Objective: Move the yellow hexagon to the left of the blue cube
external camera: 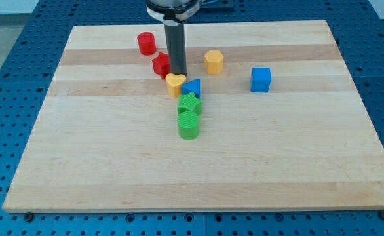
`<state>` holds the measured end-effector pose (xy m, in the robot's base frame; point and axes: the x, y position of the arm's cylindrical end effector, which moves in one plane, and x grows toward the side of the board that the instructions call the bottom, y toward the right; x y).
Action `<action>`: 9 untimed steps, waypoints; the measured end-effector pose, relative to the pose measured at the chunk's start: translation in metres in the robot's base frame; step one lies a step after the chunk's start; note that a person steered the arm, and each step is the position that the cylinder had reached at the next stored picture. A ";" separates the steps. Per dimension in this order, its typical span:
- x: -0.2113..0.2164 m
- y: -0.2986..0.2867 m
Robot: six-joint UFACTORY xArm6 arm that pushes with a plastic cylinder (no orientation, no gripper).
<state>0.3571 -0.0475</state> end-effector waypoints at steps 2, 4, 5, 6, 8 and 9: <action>-0.024 0.041; -0.026 0.076; -0.026 0.072; -0.051 0.053; -0.068 0.074; -0.084 0.078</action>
<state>0.2729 0.0308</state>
